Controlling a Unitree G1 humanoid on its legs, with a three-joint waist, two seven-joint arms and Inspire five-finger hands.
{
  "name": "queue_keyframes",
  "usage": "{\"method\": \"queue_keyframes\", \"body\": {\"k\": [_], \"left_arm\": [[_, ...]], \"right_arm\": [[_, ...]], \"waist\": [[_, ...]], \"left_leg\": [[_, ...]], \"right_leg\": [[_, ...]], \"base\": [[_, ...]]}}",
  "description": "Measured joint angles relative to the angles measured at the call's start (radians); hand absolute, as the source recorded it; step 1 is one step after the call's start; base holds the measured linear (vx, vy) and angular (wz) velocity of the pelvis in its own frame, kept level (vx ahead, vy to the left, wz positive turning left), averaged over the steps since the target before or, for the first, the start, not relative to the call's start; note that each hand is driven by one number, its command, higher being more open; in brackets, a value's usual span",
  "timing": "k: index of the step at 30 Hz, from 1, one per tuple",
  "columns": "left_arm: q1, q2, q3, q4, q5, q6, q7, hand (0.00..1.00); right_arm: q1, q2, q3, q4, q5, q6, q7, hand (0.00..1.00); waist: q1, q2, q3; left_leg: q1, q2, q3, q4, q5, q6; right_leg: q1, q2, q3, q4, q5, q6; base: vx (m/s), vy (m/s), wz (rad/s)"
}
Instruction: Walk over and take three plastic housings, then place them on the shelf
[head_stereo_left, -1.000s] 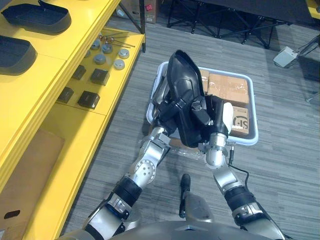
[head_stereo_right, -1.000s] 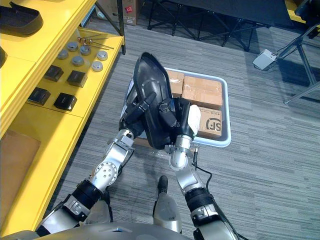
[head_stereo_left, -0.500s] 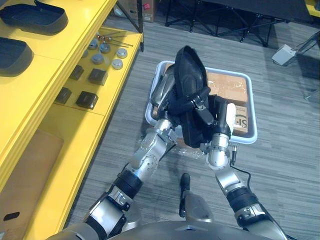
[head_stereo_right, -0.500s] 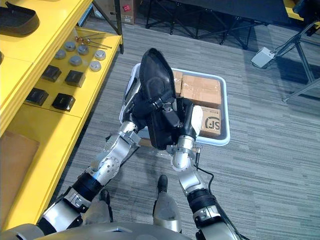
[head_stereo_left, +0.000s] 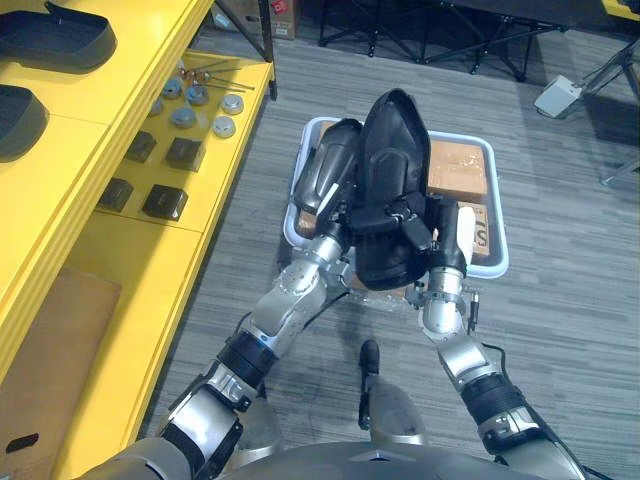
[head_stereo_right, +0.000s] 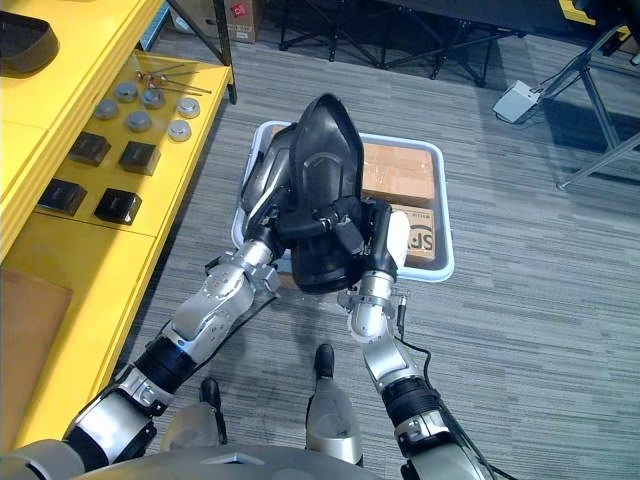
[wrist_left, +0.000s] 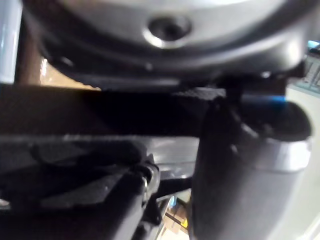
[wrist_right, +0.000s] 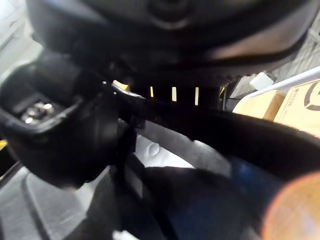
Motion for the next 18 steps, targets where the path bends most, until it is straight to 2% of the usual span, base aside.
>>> {"method": "queue_keyframes", "body": {"k": [4, 10, 18], "left_arm": [[0.001, 0.032, 0.013, 0.019, 0.037, 0.021, 0.013, 0.00], [0.000, 0.038, 0.004, 0.035, 0.039, 0.018, 0.027, 0.00], [0.001, 0.037, 0.000, 0.036, -0.086, 0.007, 0.030, 0.00]], "right_arm": [[-0.001, 0.002, 0.024, -0.041, 0.000, 0.000, 0.001, 0.00], [-0.001, -0.007, 0.031, -0.047, 0.000, 0.006, 0.012, 0.00], [-0.002, -0.006, 0.033, -0.067, 0.000, 0.005, -0.030, 0.00]], "waist": [[-0.003, 0.009, 0.000], [-0.009, 0.013, 0.000], [-0.011, 0.041, 0.003]], "left_leg": [[-0.001, 0.000, -0.002, 0.001, 0.000, 0.000], [-0.002, -0.001, -0.003, 0.001, 0.000, 0.000], [-0.001, -0.002, -0.004, 0.001, 0.000, 0.000]], "right_leg": [[0.000, 0.000, -0.001, 0.000, 0.000, 0.000], [0.001, -0.001, -0.002, 0.000, 0.000, 0.000], [0.003, -0.001, -0.002, 0.000, 0.000, 0.000]], "base": [[0.00, 0.000, 0.00], [0.00, 0.000, 0.00], [0.00, 0.000, 0.00]]}}
